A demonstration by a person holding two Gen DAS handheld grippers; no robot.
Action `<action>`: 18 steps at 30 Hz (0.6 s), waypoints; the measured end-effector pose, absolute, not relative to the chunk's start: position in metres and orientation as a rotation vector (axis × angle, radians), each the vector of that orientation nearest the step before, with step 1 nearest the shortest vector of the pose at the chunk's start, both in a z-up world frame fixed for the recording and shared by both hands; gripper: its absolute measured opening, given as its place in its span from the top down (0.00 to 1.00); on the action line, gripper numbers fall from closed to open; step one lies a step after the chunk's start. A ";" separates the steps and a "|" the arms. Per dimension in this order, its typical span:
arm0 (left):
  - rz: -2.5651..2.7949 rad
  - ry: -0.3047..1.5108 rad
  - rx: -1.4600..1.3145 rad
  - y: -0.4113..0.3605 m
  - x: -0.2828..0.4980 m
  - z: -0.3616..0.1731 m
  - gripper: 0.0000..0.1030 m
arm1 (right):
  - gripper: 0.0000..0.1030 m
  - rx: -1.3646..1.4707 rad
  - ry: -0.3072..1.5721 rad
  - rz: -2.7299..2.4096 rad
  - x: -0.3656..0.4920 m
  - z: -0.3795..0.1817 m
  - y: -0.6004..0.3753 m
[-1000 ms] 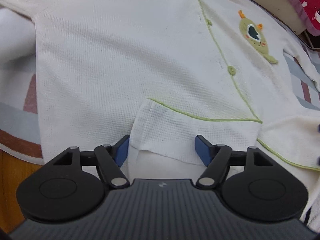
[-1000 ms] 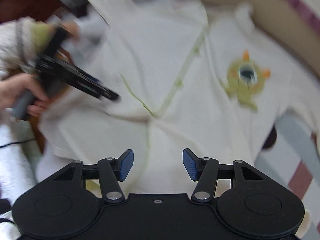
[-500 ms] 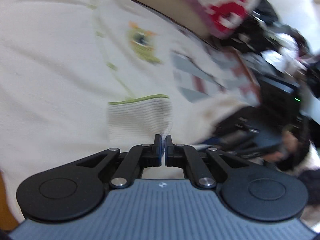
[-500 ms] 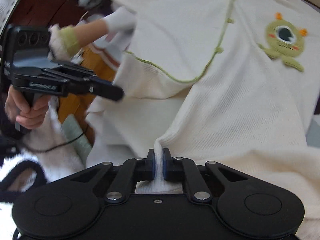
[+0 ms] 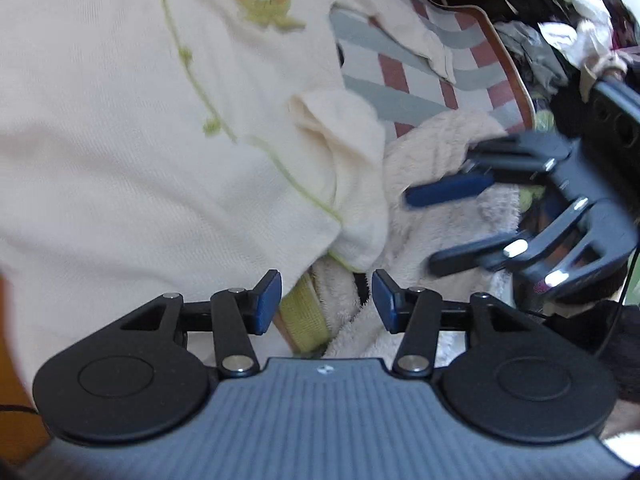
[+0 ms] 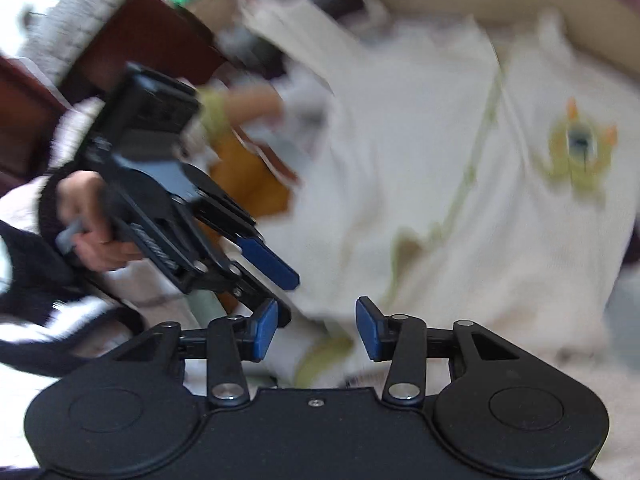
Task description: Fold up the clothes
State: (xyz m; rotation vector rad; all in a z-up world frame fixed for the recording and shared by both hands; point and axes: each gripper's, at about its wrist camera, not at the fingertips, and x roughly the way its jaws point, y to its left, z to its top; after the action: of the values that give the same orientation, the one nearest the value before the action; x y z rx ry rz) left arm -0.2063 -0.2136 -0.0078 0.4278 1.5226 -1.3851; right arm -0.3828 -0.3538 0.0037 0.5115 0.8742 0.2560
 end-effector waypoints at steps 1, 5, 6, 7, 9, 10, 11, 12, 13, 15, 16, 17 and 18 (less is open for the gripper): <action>-1.369 1.503 0.485 -0.218 -0.202 0.009 0.51 | 0.46 0.490 0.826 0.249 -0.382 0.018 -0.359; -1.247 1.333 0.739 -0.242 -0.177 0.081 0.39 | 0.41 0.450 0.663 0.137 -0.367 0.060 -0.385; -1.216 1.261 0.795 -0.251 -0.170 0.096 0.36 | 0.37 0.450 0.631 0.088 -0.362 0.066 -0.393; -1.182 1.187 0.850 -0.261 -0.164 0.110 0.33 | 0.36 0.451 0.619 0.042 -0.354 0.066 -0.401; -1.148 1.047 0.888 -0.278 -0.148 0.126 0.33 | 0.34 0.454 0.606 -0.046 -0.337 0.063 -0.419; -1.135 0.975 0.876 -0.283 -0.138 0.130 0.33 | 0.34 0.456 0.599 -0.089 -0.328 0.062 -0.428; -1.138 0.918 0.858 -0.290 -0.127 0.129 0.33 | 0.34 0.457 0.593 -0.133 -0.319 0.061 -0.437; -1.144 0.865 0.839 -0.296 -0.117 0.127 0.33 | 0.34 0.441 0.606 -0.167 -0.309 0.057 -0.448; -1.143 0.822 0.815 -0.305 -0.103 0.118 0.33 | 0.34 0.417 0.621 -0.193 -0.297 0.051 -0.456; -1.121 0.791 0.777 -0.328 -0.078 0.090 0.34 | 0.34 0.388 0.631 -0.235 -0.275 0.038 -0.473; -1.099 0.794 0.748 -0.341 -0.061 0.071 0.36 | 0.34 0.392 0.623 -0.251 -0.266 0.032 -0.485; -1.068 0.814 0.714 -0.351 -0.042 0.050 0.36 | 0.34 0.407 0.613 -0.270 -0.257 0.023 -0.496; -1.036 0.836 0.680 -0.361 -0.023 0.030 0.37 | 0.34 0.426 0.602 -0.291 -0.248 0.013 -0.507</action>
State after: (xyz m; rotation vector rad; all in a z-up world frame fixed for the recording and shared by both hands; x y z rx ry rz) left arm -0.0233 -0.3605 0.0303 0.6800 0.8358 -1.0359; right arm -0.2478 -0.5067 0.0132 0.4256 0.6022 -0.2907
